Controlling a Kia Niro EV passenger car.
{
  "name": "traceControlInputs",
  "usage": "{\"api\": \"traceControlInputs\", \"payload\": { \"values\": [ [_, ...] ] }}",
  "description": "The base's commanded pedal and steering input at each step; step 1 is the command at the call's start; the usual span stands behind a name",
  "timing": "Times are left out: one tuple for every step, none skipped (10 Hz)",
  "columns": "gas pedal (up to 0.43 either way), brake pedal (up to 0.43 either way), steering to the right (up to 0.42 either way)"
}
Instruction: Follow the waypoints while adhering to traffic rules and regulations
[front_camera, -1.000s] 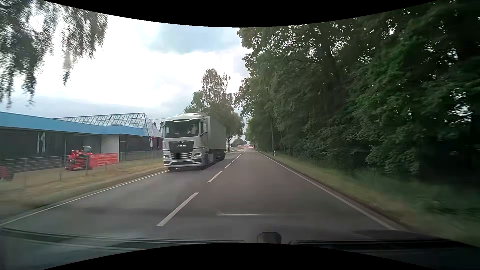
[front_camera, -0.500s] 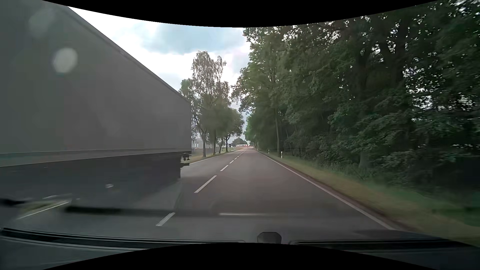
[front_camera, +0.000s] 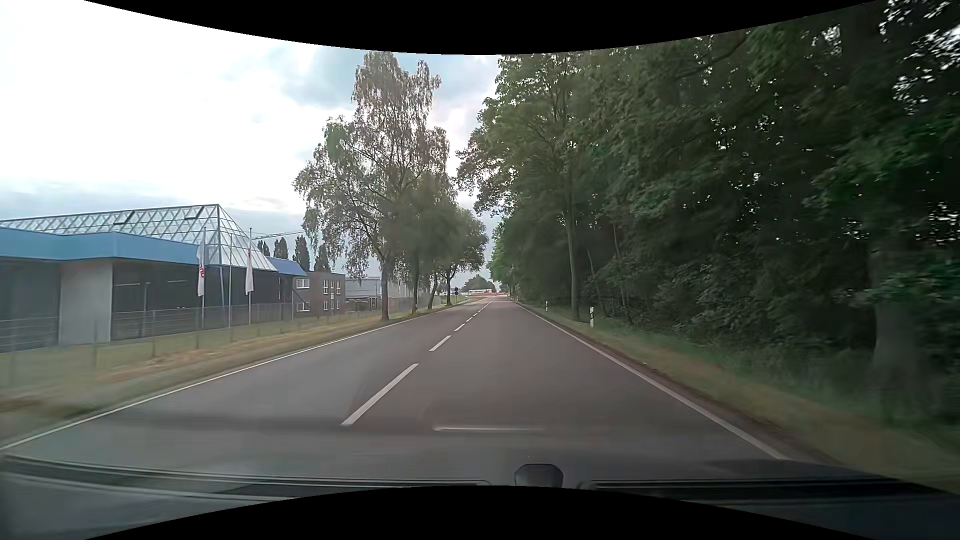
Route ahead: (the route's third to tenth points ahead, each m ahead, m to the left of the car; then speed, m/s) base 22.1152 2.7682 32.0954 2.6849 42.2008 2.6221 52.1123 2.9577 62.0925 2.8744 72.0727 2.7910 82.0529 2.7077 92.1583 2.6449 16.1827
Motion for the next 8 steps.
{"api": "traceControlInputs", "payload": {
  "values": [
    [0.189,0.0,-0.004],
    [0.189,0.0,-0.004],
    [0.189,0.0,-0.004],
    [0.189,0.0,-0.004],
    [0.189,0.0,-0.004],
    [0.189,0.0,-0.004],
    [0.189,0.0,-0.004],
    [0.189,0.0,-0.004]
  ]
}}
